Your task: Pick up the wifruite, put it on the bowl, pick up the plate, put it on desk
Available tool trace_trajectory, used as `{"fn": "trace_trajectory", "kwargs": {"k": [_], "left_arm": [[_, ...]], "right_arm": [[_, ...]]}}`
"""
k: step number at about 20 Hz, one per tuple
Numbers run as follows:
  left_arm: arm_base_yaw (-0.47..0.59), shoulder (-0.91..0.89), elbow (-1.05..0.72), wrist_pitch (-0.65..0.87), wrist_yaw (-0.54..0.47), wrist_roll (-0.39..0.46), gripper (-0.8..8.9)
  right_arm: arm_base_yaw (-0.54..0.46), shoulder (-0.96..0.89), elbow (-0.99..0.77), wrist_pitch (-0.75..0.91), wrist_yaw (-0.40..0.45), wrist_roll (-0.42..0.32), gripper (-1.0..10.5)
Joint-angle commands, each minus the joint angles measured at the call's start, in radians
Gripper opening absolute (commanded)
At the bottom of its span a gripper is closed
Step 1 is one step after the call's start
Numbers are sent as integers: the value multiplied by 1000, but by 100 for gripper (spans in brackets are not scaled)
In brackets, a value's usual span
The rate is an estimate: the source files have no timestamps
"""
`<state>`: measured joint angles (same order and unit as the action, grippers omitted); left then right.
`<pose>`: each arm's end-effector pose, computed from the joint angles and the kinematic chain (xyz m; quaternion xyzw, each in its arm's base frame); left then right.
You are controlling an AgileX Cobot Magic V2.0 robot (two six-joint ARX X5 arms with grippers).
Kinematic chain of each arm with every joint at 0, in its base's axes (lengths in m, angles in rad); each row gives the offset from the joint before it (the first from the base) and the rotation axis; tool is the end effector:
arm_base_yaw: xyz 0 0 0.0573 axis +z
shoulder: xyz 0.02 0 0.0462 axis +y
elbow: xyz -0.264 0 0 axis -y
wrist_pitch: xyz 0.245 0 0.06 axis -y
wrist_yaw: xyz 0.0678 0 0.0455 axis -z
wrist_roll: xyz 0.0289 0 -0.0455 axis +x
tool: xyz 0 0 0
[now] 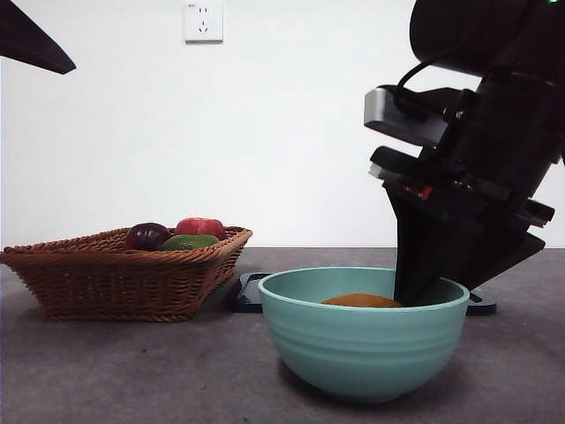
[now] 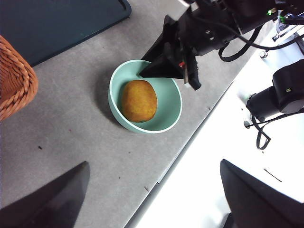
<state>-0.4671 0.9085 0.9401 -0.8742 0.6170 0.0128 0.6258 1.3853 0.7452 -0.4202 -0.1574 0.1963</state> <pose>0.1366 -0.0876 0.3112 -0.0256 0.4048 -0.4734 0.7819 0.2006 0.1505 0.1807 -0.0386 0.5218 0.2795 0.8051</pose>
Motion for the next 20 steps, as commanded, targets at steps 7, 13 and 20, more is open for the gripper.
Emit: {"fn": "trace_trajectory", "kwargs": {"k": [7,13,20], "left_arm": [[-5,6,11,26,6,13,436],[-5,6,11,27,6,13,436],[-5,6,11,26,6,12,436]], "right_arm": [[13,-19,34,28,-10,33,3],[-50,-14,239,-57,10,24,3],[-208,196,526,-119,10,-52,3]]}}
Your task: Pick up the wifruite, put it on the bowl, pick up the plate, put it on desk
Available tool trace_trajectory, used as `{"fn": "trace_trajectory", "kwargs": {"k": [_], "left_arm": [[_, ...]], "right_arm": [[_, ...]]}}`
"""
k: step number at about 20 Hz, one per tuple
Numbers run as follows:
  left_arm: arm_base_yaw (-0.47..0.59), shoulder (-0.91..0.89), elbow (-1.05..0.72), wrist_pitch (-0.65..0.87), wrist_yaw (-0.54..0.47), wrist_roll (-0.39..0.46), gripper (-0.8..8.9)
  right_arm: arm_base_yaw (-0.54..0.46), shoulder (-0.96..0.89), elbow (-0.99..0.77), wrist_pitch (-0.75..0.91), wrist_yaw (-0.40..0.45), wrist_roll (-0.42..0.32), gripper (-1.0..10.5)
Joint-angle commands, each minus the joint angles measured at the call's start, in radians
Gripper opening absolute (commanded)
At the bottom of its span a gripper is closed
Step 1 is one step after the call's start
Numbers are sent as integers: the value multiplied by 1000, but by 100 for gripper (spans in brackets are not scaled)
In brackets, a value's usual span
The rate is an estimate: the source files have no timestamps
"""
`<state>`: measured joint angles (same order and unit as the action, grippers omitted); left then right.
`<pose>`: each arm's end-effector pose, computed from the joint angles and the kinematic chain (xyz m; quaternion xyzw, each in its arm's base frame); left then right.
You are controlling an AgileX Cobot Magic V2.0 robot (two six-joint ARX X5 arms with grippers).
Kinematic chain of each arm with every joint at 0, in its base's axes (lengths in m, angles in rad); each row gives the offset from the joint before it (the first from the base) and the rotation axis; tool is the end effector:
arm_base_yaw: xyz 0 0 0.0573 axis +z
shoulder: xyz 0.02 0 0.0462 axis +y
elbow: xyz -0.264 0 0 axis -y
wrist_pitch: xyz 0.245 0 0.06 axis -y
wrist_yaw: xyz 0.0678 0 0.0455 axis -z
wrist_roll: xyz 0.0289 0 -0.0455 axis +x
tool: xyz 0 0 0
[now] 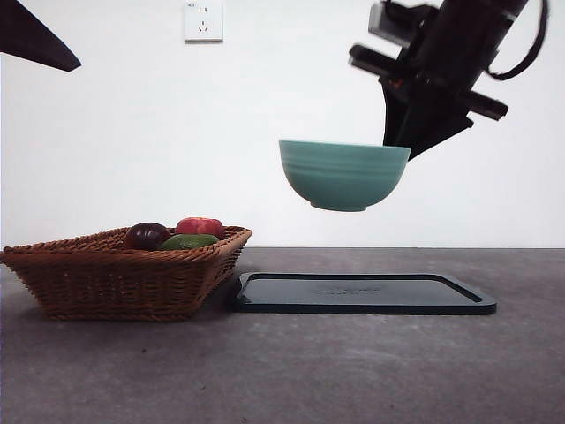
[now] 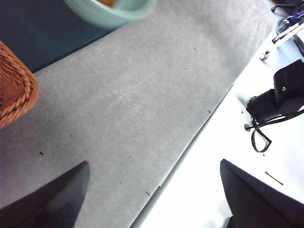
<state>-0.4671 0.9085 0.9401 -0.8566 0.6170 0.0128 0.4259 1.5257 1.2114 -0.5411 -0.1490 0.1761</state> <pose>0.1377 -0.0882 0.3123 -0.0250 0.3967 -0.4752 0.7850 0.2922 0.1373 0.2758 0.0197 0.4319 0.2208 0.8742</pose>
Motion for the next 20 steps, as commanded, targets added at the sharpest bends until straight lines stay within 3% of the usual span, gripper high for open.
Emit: {"fn": "trace_trajectory", "kwargs": {"k": [1,8,18,20], "left_arm": [[-5,6,11,8,6,12,436],[-5,6,11,8,6,13,436],[-5,6,11,9,6,12,436],[-5,6,11,9,6,12,436]], "right_arm": [[-23,100,100,0,1,-35,3],[-63,329,204,38,0,-45,3],[-69,415,204,48,0,-45,7],[-69,415,204,42,1,-44,174]]}}
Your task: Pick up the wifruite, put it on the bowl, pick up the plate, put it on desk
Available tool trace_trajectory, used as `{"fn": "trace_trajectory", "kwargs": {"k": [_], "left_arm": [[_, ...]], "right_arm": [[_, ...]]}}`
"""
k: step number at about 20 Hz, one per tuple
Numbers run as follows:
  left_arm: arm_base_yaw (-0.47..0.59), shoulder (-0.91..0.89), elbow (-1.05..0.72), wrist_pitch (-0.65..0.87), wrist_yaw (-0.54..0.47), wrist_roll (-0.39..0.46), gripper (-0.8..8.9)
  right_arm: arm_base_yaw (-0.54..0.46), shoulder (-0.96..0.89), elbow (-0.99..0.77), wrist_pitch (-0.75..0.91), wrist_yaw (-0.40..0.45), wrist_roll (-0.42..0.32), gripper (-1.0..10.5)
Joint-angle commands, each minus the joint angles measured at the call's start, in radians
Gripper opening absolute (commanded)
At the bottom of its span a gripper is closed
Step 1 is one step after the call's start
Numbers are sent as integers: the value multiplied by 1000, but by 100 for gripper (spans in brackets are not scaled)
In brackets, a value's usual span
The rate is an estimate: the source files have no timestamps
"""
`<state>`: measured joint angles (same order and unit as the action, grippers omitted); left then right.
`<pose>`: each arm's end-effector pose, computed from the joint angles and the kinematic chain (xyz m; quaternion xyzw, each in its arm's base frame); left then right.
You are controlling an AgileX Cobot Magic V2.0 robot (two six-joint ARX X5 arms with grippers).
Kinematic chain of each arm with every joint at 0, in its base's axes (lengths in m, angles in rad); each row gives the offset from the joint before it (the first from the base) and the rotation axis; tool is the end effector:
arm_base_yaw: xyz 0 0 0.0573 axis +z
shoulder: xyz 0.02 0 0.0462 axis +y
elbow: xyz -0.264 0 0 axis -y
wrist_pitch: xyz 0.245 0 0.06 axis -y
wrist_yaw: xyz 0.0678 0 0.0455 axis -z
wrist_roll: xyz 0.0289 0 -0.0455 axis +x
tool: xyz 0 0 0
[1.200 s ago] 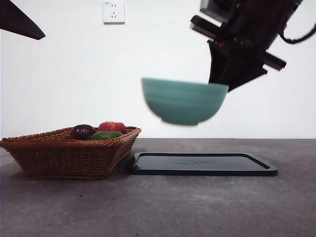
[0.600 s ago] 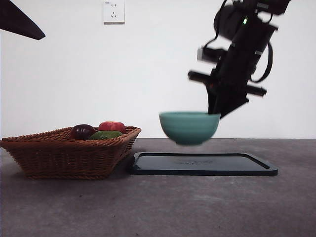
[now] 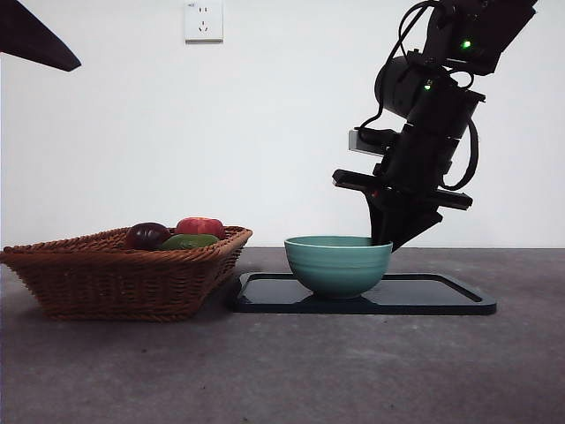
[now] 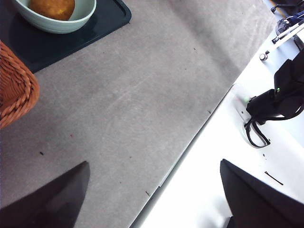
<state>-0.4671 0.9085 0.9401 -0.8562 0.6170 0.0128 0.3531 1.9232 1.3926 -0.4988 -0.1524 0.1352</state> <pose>0.1377 -0.0882 0.3123 -0.0250 0.3966 -0.4752 0.7850 0.3761 0.1433 0.1965 0.0077 0.5034 0.1841 0.8442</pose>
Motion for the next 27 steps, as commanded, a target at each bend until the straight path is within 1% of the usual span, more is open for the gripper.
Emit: {"fn": "trace_trajectory", "kwargs": {"k": [1,5,7,9,10,12,13,15,19,22,23,25,27], "left_arm": [[-5,6,11,8,6,12,436],[-5,6,11,9,6,13,436],[-5,6,11,12,6,13,436],[-5,6,11,12,6,13,436],[-5,6,11,12,6,13,436],[-5,6,11,12,6,13,436],[-5,6,11,12,6,12,436],[-5,6,11,12,6,12,436],[-5,6,11,11,6,12,436],[-5,6,11,11,6,12,436],[-5,6,11,11,6,12,436],[-5,6,11,11,6,12,436],[-5,6,11,11,6,12,436]], "right_arm": [[5,18,23,0,7,-1,195],[4,-28,23,-5,83,9,199],[3,-106,23,-6,82,0,199],[3,-216,23,-47,72,-17,199],[3,-276,23,-81,54,-23,199],[4,-405,23,-163,-27,-41,199],[5,-472,23,-208,-51,-51,199],[6,-598,23,-304,-59,-70,199],[6,-787,8,-444,-64,-76,199],[6,-929,-84,-457,-151,-76,199],[6,-975,-131,-457,-167,-76,199],[6,-1064,-233,-456,-172,-72,199],[6,-1142,-333,-456,-235,-70,199]]}}
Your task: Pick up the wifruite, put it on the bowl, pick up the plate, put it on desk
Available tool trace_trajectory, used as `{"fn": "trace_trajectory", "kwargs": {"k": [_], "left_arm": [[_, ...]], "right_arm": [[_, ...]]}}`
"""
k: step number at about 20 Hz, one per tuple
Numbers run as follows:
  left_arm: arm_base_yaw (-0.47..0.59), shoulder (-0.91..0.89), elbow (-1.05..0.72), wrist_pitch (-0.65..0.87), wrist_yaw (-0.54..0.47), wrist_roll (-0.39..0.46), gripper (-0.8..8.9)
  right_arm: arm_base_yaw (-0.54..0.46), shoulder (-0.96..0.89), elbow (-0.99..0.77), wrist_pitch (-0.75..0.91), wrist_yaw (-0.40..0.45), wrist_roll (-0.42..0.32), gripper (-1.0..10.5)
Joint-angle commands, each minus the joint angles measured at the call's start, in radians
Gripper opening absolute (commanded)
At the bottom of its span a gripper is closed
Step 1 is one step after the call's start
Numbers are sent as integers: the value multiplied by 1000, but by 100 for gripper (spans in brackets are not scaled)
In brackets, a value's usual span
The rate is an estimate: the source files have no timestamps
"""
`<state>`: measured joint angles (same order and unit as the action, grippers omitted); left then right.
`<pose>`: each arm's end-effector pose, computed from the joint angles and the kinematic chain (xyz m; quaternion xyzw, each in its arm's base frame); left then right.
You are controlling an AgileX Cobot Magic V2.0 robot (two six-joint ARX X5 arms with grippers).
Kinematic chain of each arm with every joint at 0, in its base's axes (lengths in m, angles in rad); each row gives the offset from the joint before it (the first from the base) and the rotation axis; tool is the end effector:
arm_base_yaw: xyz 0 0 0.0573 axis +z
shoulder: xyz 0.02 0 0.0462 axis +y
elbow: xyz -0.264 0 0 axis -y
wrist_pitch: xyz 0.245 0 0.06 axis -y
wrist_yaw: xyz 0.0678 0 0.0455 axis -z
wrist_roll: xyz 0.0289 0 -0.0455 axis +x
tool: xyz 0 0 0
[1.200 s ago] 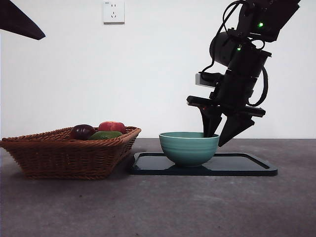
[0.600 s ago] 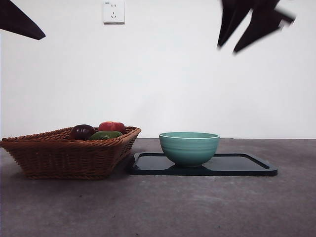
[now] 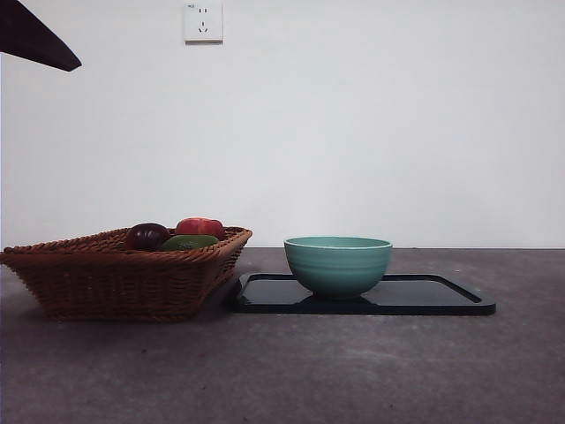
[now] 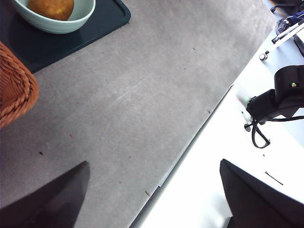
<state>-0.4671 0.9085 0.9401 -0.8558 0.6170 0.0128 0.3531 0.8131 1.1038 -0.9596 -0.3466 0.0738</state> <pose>0.1377 -0.0882 0.3123 -0.0250 0.3964 -0.4753 0.7851 0.1192 0.0544 0.3641 0.0317 0.3400 0.3114 0.8868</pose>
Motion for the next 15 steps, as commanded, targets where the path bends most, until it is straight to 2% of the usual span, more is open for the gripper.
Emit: {"fn": "trace_trajectory", "kwargs": {"k": [1,5,15], "left_arm": [[-5,6,11,11,6,12,436],[-5,6,11,10,6,12,436],[-5,6,11,11,6,12,436]], "right_arm": [[6,-64,-89,5,-75,-4,199],[6,-144,-202,5,-124,-2,199],[6,-148,-205,20,-129,-2,199]]}}
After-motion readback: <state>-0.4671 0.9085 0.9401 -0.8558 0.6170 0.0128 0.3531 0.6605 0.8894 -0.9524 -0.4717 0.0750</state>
